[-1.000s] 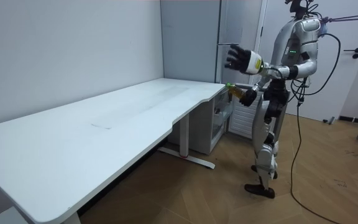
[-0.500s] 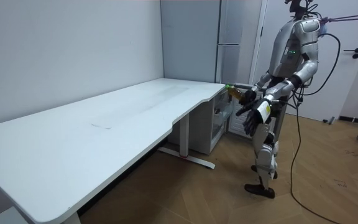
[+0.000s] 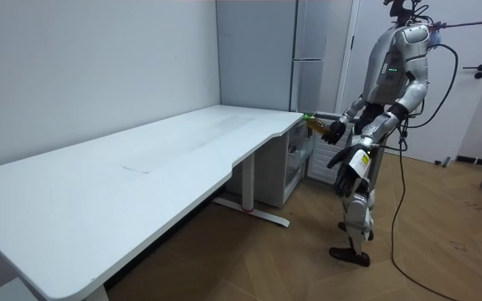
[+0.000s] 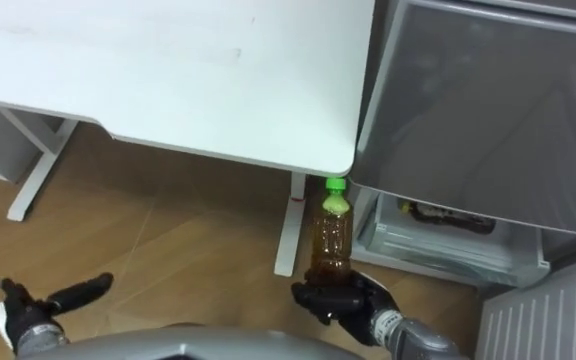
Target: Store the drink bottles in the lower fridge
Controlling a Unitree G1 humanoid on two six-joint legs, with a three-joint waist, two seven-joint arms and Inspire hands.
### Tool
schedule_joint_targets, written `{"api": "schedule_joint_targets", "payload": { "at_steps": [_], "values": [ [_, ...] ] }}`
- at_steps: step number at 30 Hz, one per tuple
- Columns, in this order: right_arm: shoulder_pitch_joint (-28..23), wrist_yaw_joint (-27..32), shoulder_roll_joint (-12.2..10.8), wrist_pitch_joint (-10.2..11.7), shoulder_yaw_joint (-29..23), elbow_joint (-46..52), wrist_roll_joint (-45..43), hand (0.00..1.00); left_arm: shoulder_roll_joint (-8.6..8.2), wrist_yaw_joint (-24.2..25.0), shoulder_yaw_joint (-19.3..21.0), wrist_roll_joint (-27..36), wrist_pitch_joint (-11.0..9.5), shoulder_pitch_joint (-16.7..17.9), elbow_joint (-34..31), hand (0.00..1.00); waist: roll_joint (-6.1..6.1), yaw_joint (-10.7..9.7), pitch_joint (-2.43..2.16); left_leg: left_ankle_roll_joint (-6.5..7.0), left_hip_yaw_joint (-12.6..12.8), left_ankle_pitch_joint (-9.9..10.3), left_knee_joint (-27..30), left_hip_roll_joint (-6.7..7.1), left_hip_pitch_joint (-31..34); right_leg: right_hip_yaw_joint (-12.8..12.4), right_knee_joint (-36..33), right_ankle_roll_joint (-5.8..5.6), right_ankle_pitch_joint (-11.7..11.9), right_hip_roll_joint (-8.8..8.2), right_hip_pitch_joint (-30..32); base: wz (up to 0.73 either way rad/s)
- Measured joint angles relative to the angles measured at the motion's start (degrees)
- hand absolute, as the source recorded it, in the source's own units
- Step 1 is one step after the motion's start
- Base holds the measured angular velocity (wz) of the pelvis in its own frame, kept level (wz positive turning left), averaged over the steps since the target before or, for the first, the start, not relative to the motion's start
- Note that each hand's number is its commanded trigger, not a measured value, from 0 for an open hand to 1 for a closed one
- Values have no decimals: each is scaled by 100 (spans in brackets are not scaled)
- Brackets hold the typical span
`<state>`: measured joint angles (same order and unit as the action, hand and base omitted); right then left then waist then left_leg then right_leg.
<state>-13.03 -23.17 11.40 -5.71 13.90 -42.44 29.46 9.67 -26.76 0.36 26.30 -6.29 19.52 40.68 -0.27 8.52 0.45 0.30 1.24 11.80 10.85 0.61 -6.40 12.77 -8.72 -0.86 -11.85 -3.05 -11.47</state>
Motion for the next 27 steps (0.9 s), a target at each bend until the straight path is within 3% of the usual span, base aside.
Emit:
{"api": "schedule_joint_targets", "payload": {
  "at_steps": [5,10,15,19,27],
  "values": [
    [6,42,24,-16,-18,2,211,100,-14,520,-95,-30,310,117,296,0,13,-98,0,0,15,-1,0,-4,47,-1,2,0,0,2,38,0],
    [37,46,-2,-18,-116,25,238,100,-12,1024,-112,-667,500,80,933,0,34,-240,-1,0,26,0,-3,-5,72,-4,5,0,0,4,78,0],
    [59,76,-3,-12,-179,23,433,100,-14,1361,-295,-1404,565,39,1125,0,37,-269,0,0,50,-1,-34,-10,80,-25,3,-2,2,10,102,-1],
    [85,131,-6,-4,-180,22,439,100,-14,1604,-343,-1973,640,3,1226,0,41,-447,1,0,60,0,-35,-11,82,-42,0,-5,5,10,103,0],
    [105,216,-7,-3,-185,-175,432,100,-18,1753,-476,-2368,769,-181,1227,0,37,-601,4,4,179,3,-52,-31,89,-168,-20,-7,22,21,180,-8]
  ]
}}
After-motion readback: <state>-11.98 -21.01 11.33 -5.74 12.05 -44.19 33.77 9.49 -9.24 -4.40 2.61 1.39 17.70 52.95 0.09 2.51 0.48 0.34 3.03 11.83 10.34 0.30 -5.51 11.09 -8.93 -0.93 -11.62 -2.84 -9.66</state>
